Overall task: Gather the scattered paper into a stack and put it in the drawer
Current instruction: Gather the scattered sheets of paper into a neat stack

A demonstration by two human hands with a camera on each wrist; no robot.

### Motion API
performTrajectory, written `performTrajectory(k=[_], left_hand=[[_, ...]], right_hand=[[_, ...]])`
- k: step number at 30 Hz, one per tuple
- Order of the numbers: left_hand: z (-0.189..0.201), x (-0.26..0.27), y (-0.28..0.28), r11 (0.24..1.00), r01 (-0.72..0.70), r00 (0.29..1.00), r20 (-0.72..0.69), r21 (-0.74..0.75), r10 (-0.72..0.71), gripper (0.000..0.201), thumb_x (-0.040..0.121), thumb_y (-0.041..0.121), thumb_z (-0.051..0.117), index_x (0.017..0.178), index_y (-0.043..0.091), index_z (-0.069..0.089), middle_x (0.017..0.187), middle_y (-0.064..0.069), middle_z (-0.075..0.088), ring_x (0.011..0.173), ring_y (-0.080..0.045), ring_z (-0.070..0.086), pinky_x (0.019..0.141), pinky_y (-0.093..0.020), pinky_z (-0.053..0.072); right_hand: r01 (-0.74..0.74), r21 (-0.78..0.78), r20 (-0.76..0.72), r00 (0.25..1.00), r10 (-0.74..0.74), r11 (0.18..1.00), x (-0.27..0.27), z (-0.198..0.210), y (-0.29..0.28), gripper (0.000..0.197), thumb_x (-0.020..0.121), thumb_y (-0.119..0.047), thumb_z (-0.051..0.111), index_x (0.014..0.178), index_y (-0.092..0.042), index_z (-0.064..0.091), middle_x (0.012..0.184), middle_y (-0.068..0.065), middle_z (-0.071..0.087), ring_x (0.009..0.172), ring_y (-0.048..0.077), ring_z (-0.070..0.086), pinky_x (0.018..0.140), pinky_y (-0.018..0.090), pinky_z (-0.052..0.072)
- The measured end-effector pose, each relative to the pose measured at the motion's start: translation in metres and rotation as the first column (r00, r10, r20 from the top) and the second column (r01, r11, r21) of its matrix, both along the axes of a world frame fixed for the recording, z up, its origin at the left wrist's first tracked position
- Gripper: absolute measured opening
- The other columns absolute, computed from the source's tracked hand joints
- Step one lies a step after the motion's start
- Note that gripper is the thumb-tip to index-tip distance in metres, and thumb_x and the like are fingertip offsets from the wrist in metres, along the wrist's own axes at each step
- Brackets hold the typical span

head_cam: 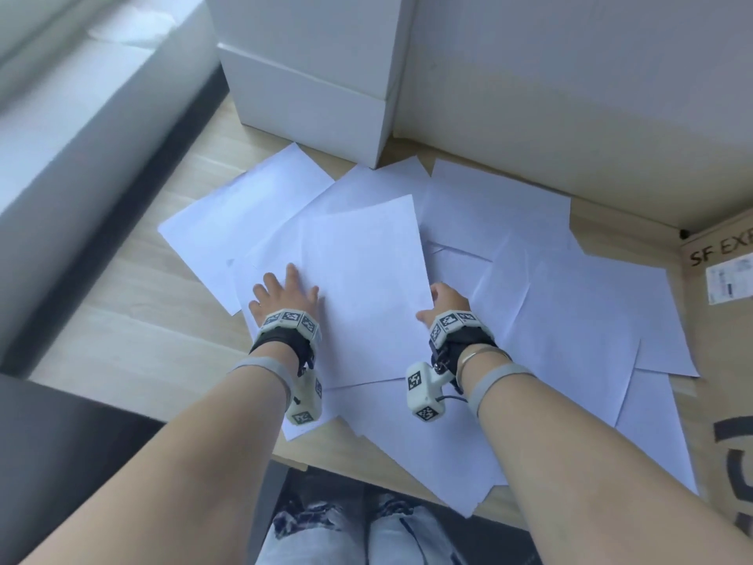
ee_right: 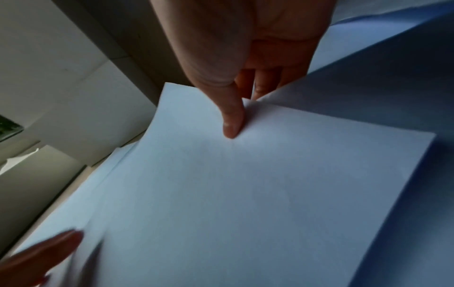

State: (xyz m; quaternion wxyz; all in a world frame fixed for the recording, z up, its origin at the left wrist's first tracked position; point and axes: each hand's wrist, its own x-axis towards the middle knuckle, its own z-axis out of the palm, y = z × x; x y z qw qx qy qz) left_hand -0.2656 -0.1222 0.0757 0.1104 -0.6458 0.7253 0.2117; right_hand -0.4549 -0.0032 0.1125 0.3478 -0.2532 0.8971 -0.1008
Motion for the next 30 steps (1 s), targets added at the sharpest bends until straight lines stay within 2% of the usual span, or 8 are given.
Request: performTrajectory(k=[5,9,12,15,18,21,25,30], left_hand=[[-0.005,0.009,-0.022,0.999,0.036,0.999,0.002,0.015,-0.036,0.057,0.095,0.043,0.030,0.146,0.021,0.021,0.159,-0.004,0.012,0.147,-0.035,0.004,0.118,-0.046,0.013],[0.002,0.005,-0.026,0.990,0.066,0.996,-0.049,-0.128,-0.073,0.040,0.096,0.030,0.030,0.126,0.012,0.049,0.133,-0.013,0.053,0.128,-0.032,0.044,0.106,-0.043,0.030],[0.008,-0.003,-0.031,0.984,0.076,0.995,-0.047,-0.160,-0.084,0.037,0.096,0.026,0.030,0.122,0.010,0.050,0.121,-0.015,0.060,0.117,-0.034,0.050,0.096,-0.042,0.037],[0.007,-0.007,-0.042,0.997,-0.002,0.997,-0.083,-0.079,-0.005,0.044,0.096,0.030,0.032,0.138,0.018,0.039,0.146,-0.014,0.039,0.136,-0.035,0.030,0.108,-0.043,0.030],[0.002,-0.010,-0.054,0.998,0.028,1.000,-0.008,0.061,-0.027,0.055,0.096,0.040,0.028,0.148,0.030,0.016,0.159,-0.005,0.013,0.146,-0.035,0.006,0.118,-0.043,0.013],[0.005,-0.020,-0.053,0.998,0.041,0.998,-0.039,0.048,-0.039,0.055,0.095,0.039,0.032,0.147,0.027,0.022,0.155,-0.004,0.026,0.142,-0.034,0.019,0.115,-0.044,0.022],[0.007,-0.029,-0.050,0.997,0.052,0.985,-0.167,0.064,-0.041,0.044,0.094,0.029,0.037,0.137,0.024,0.043,0.143,-0.007,0.046,0.131,-0.033,0.040,0.106,-0.044,0.035],[0.007,-0.024,-0.060,0.990,0.122,0.960,-0.260,0.068,-0.101,0.033,0.093,0.020,0.040,0.118,0.017,0.062,0.130,-0.013,0.058,0.119,-0.032,0.053,0.102,-0.039,0.041]], right_hand=[[0.138,-0.053,-0.073,0.987,-0.142,0.989,-0.020,0.011,0.000,0.007,0.086,-0.003,0.049,0.092,-0.002,0.052,0.106,0.019,0.064,0.086,0.031,0.059,0.082,0.034,0.051],[0.270,-0.039,-0.063,0.960,-0.272,0.962,-0.030,0.013,0.004,0.025,0.093,-0.007,0.045,0.115,0.001,0.053,0.121,0.020,0.060,0.111,0.034,0.057,0.088,0.031,0.046],[0.349,-0.056,-0.038,0.935,-0.352,0.935,-0.032,0.013,0.006,0.030,0.093,-0.006,0.044,0.123,0.000,0.049,0.127,0.019,0.057,0.118,0.033,0.054,0.091,0.031,0.044],[0.391,-0.059,0.063,0.920,-0.388,0.918,-0.031,0.014,0.008,0.041,0.096,-0.007,0.039,0.136,-0.001,0.037,0.138,0.017,0.047,0.126,0.031,0.048,0.093,0.031,0.041],[0.379,-0.019,0.141,0.917,-0.373,0.925,-0.032,0.014,0.004,0.043,0.095,-0.010,0.042,0.137,-0.002,0.036,0.134,0.017,0.048,0.122,0.029,0.050,0.079,0.028,0.035],[0.333,0.049,0.154,0.929,-0.336,0.942,-0.029,0.015,-0.003,0.042,0.091,-0.016,0.048,0.131,-0.006,0.038,0.112,0.015,0.055,0.100,0.029,0.056,0.081,0.031,0.040],[0.289,0.063,0.197,0.935,-0.295,0.955,-0.026,0.013,-0.012,0.053,0.089,-0.025,0.049,0.137,-0.009,0.033,0.137,0.012,0.048,0.121,0.031,0.051,0.100,0.037,0.040],[0.282,-0.002,0.216,0.937,-0.275,0.960,-0.024,0.008,-0.021,0.054,0.090,-0.018,0.056,0.137,-0.005,0.035,0.140,0.012,0.046,0.127,0.029,0.048,0.102,0.034,0.039]])
